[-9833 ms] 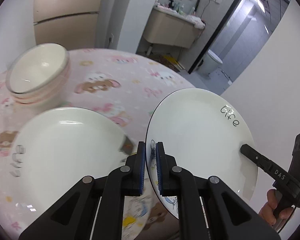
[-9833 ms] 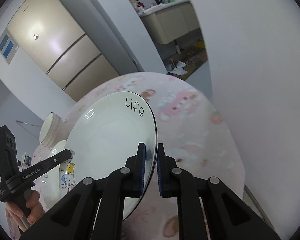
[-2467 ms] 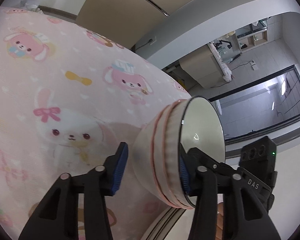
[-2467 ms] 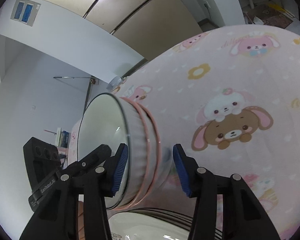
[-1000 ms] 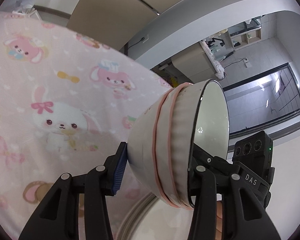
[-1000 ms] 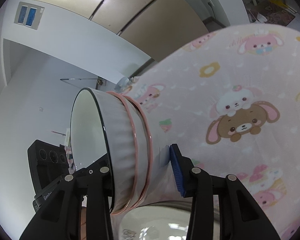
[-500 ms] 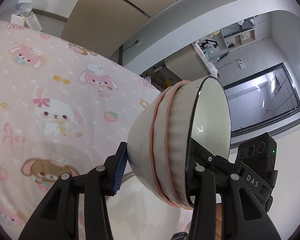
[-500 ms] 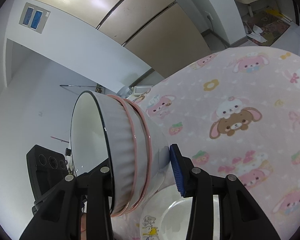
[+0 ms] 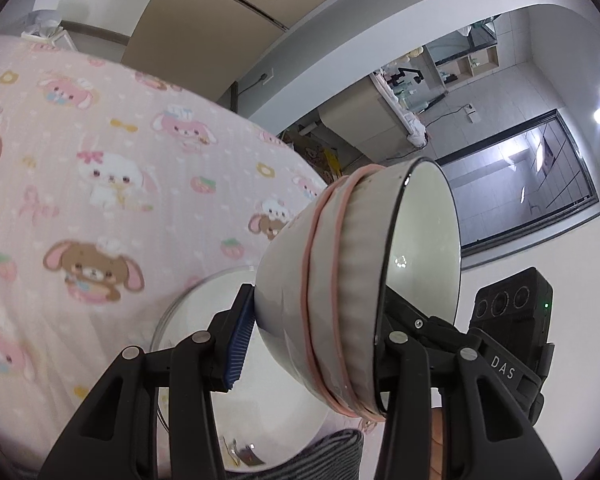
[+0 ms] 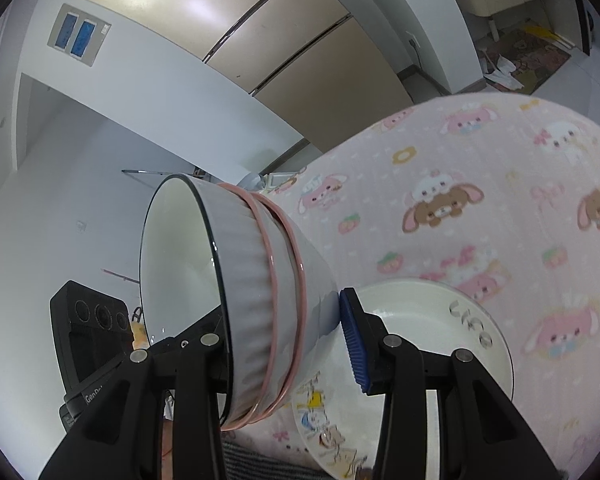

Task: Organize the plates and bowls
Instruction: 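Lift the bowl stack with both grippers and carry it over the plate stack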

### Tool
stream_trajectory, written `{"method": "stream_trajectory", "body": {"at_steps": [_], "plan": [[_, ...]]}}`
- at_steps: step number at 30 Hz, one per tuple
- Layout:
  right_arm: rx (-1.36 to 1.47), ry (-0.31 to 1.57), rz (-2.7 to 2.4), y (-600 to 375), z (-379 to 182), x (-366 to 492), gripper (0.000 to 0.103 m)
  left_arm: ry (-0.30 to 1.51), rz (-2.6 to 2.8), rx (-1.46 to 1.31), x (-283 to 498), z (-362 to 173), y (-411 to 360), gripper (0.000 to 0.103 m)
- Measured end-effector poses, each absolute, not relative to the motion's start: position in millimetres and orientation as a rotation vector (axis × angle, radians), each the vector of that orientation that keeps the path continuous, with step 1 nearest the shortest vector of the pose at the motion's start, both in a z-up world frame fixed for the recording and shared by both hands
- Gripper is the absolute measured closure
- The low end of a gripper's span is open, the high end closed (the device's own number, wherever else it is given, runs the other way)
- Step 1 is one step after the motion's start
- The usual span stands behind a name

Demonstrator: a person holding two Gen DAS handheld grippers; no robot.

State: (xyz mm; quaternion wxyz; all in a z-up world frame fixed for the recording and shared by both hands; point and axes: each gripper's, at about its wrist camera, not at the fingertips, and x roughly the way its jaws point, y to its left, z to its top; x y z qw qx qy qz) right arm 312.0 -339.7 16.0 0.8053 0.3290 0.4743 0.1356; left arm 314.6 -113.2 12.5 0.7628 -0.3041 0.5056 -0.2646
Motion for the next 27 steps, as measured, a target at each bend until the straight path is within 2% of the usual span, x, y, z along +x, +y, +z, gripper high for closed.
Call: {"method": "stream_trajectory", "body": {"at_steps": [11,17,27], "plan": [[0.713,1.021,0.273,-352.9,-13.0,266.4,0.061,1.123,-0.608,-0.664,281.1,-23.8,-123.1,0.062],[0.723,1.027,0.275,-355.8,-37.7,263.3,0.061,1.142,-0.623,-0.648,280.9,-41.6,-125.0,0.061],[0.689,1.037,0.243,-358.2,-45.8,257.4,0.061,1.174,-0.644,-0.619,276.4,-53.3,-132.2,0.061]]}}
